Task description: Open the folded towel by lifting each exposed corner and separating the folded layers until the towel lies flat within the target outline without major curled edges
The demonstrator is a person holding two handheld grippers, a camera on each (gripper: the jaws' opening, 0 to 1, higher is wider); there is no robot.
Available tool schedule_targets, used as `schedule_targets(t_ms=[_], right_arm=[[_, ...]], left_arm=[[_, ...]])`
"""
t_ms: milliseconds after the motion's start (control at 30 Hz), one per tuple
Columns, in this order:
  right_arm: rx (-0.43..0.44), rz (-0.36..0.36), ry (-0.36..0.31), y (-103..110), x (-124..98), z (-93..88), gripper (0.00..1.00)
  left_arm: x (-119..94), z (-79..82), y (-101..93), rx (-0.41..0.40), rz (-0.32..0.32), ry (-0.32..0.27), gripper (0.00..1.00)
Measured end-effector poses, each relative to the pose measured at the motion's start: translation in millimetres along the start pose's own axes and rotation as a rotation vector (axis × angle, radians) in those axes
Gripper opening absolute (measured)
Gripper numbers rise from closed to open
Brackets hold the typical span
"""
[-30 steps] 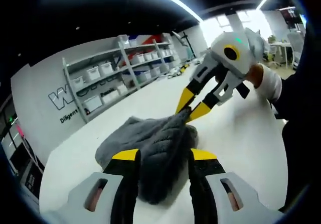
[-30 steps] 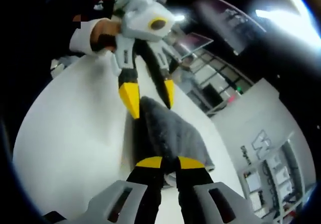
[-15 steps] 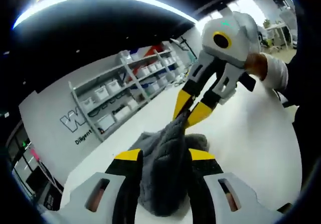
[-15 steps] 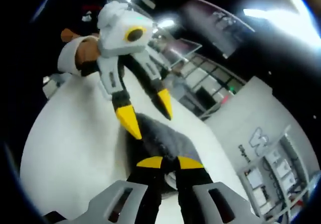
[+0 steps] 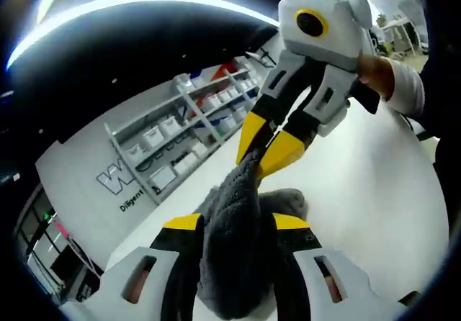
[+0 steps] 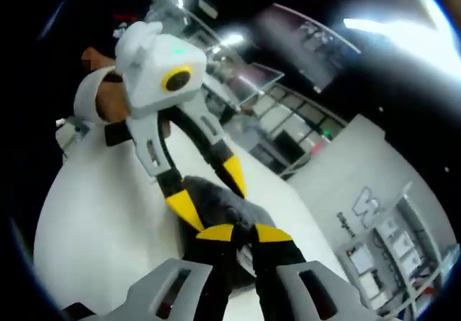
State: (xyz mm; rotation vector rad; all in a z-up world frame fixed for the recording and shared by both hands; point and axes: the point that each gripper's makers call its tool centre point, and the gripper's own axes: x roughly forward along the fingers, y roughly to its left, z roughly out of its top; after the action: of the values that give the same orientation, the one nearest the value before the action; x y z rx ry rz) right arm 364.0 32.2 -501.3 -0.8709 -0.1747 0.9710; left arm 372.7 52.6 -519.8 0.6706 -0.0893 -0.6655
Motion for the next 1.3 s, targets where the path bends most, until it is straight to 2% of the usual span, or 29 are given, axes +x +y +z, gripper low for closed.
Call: schedule_targets(t_ms=[333,433,833,1100,1300], right_arm=[[-0.012,0.019,-0.026,6.4,1.1,8.6,0.05],[-0.029,0.017,-0.035,6.8,1.0,10.2,0.05],[-0.026,0.008,-0.083,3.4,-3.3,17.9,0.11],[0.019,-0.015,-0.041,-7.7,-6.1,4.2,0.11],[0.076,-0.011,0.046,-9.3,-5.5,-19.8,0.11]], left_arm=[[2.5,5.5,3.4,-0.021,0.036,-0.051,0.24],[1.3,6.4,5.7,-0.014,0.042,-0.060,0.14],[-3.5,7.3,16.0,-0.064,0.069,-0.078,0.11],[-11.7,6.6,33.0,-0.126,0.099,-0.086,0.11],[-19.3,3.2,43.9,-0.157,0.111,-0.083,0.11]])
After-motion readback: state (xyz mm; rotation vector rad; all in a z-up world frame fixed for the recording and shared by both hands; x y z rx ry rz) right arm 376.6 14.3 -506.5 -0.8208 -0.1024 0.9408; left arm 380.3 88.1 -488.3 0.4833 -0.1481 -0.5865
